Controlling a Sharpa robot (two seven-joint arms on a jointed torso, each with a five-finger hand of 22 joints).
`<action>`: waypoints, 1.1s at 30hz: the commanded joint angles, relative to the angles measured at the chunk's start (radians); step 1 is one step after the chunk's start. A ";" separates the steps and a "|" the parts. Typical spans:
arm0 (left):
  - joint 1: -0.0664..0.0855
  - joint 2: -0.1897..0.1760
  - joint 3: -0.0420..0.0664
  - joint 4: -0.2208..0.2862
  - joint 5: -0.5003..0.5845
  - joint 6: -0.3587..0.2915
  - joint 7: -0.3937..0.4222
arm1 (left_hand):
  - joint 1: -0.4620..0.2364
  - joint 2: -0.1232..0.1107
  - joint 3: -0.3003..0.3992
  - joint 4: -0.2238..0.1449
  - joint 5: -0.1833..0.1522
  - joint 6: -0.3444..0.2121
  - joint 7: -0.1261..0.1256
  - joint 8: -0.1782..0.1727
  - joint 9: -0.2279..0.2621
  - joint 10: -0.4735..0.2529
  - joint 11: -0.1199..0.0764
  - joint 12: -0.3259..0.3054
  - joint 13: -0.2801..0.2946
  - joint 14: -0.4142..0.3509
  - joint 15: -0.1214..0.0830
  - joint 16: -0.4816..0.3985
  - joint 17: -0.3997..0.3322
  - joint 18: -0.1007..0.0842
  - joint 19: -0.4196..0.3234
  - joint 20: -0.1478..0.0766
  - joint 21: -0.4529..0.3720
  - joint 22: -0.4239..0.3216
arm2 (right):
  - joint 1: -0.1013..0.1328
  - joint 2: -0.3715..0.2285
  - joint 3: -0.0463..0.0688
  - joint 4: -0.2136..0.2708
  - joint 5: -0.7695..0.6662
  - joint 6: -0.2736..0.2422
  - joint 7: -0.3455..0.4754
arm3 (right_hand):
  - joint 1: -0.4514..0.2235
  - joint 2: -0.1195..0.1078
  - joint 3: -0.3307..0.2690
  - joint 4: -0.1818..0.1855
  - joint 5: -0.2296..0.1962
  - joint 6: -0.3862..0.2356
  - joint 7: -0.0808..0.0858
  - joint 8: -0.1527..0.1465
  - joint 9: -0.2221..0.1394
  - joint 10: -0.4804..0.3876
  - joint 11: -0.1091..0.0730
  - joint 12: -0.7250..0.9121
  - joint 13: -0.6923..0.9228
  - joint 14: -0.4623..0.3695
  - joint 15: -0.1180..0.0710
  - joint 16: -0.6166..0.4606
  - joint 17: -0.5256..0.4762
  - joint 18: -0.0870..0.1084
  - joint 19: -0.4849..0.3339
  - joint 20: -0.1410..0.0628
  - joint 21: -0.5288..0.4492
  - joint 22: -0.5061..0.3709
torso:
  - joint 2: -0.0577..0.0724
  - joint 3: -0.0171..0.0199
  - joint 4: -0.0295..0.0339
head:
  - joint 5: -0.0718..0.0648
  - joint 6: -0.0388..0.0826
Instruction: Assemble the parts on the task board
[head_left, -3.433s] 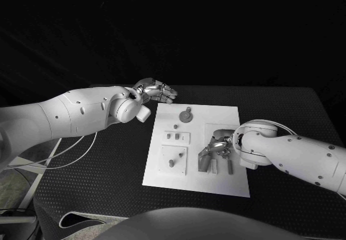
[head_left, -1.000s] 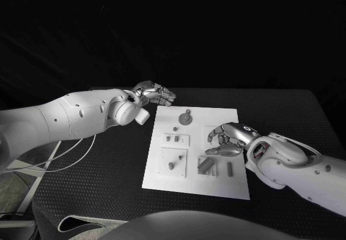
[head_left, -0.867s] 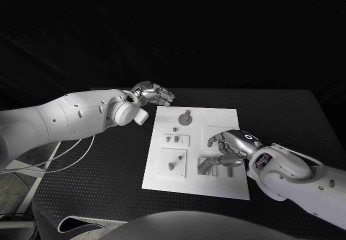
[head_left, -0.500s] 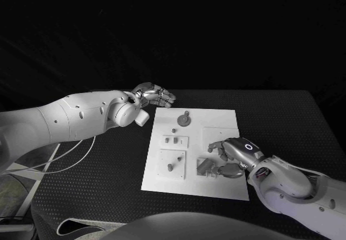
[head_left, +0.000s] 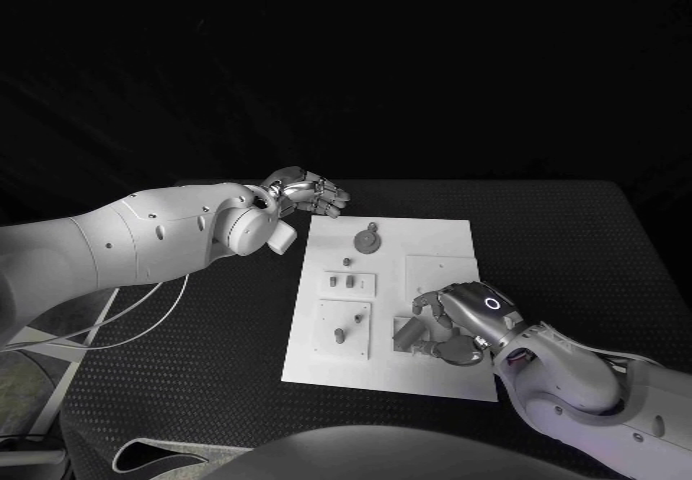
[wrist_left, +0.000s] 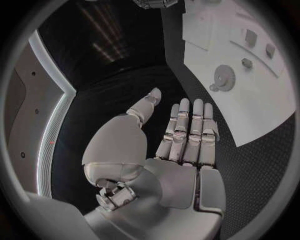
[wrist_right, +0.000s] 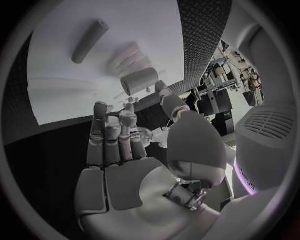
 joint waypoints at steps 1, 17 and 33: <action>0.001 0.001 0.000 0.001 -0.003 0.016 0.005 | -0.007 0.000 -0.004 0.001 -0.002 -0.008 -0.001 0.004 -0.001 -0.006 0.001 -0.002 -0.002 -0.003 0.005 -0.004 0.002 -0.007 -0.008 0.000 0.007 -0.002 | -0.001 0.000 0.000 -0.001 -0.033 -0.013 0.078 | 0.124 0.012 0.045 0.000 0.003 -0.038 0.003 -0.016 -0.007 -0.007 0.007 0.012 0.002 -0.009 0.004 0.009 0.002 0.020 0.005 0.001 0.008 0.022 | 0.000 -0.0008 0.0004 | 0.000 -0.002; 0.001 0.003 0.000 0.000 -0.003 0.018 0.003 | -0.008 0.000 -0.004 0.000 -0.002 -0.009 0.000 0.004 -0.001 -0.006 0.001 -0.002 -0.002 -0.003 0.005 -0.005 0.002 -0.006 -0.009 0.000 0.007 -0.002 | -0.001 0.016 0.000 -0.035 -0.064 0.107 0.157 | 0.258 0.014 0.205 0.003 0.002 -0.088 -0.059 -0.040 -0.037 -0.042 -0.043 0.070 0.013 -0.056 -0.012 0.069 0.013 0.022 0.000 0.018 0.065 0.025 | 0.000 -0.0015 0.0022 | 0.001 -0.005; 0.001 0.003 -0.001 0.001 -0.003 0.022 -0.001 | -0.009 0.000 -0.005 0.000 -0.002 -0.009 0.000 0.004 -0.001 -0.006 0.001 -0.002 -0.002 -0.003 0.005 -0.005 0.003 -0.006 -0.009 0.000 0.007 -0.002 | -0.001 0.060 -0.003 -0.084 -0.106 0.142 0.142 | 0.246 0.016 0.214 0.004 0.002 -0.122 -0.071 -0.051 -0.052 -0.064 -0.051 0.090 0.012 -0.078 -0.011 0.089 0.009 0.022 -0.015 0.019 0.087 0.023 | 0.001 -0.0015 0.0021 | 0.008 -0.011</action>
